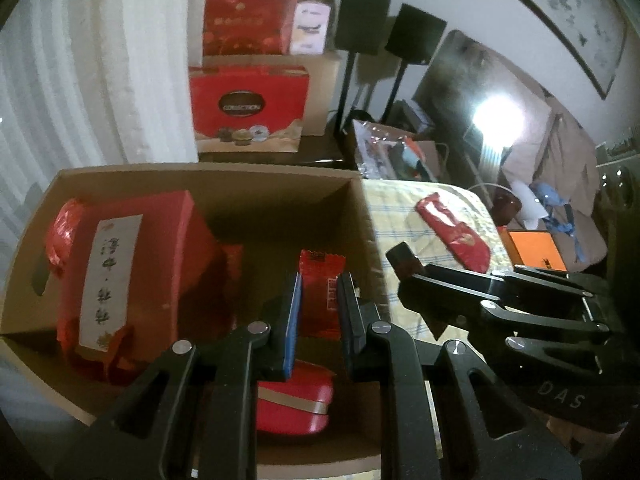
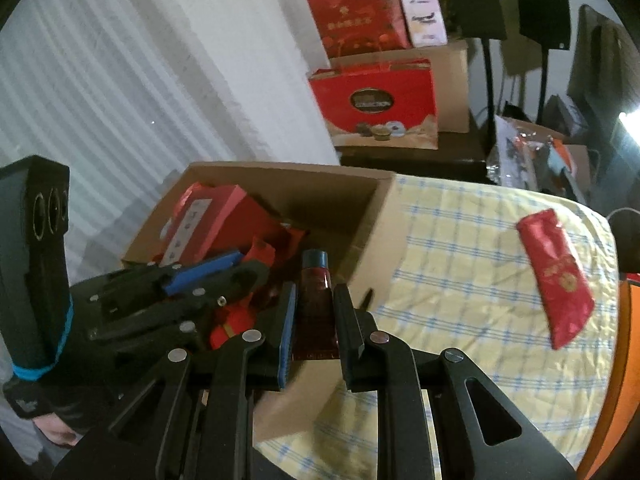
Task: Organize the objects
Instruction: 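Carry the red candy and dark-red tube into the cardboard box with both grippers, then open both grippers and withdraw them from the cardboard box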
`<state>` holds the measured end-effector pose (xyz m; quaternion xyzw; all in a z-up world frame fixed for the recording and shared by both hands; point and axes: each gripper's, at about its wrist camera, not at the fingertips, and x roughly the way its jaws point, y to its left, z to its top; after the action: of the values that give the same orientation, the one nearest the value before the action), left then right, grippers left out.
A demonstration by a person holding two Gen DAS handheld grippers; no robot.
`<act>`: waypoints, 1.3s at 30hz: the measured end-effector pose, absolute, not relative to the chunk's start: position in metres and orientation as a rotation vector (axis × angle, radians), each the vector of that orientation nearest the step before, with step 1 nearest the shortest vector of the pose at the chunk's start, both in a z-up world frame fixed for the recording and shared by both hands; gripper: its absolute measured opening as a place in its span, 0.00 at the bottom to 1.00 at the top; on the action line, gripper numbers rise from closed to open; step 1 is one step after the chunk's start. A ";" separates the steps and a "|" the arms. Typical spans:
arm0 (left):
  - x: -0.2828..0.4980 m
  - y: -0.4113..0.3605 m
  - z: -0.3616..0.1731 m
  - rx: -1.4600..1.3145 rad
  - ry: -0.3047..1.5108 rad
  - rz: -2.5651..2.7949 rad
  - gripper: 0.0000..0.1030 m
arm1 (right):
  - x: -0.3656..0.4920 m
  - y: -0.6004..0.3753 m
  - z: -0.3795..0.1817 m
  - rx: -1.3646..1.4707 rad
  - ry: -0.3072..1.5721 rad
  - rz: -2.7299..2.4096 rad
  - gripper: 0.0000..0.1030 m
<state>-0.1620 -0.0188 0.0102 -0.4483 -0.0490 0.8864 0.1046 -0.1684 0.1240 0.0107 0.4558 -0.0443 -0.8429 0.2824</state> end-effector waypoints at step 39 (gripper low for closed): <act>-0.165 0.003 0.020 -1.268 -0.208 2.602 0.94 | -0.167 0.206 0.023 1.211 -0.064 -2.557 0.73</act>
<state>-0.1650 0.0026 0.0202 -0.4338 -0.0712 0.8902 0.1196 -0.1668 0.2063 0.0226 0.4226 -0.0224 -0.8926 0.1551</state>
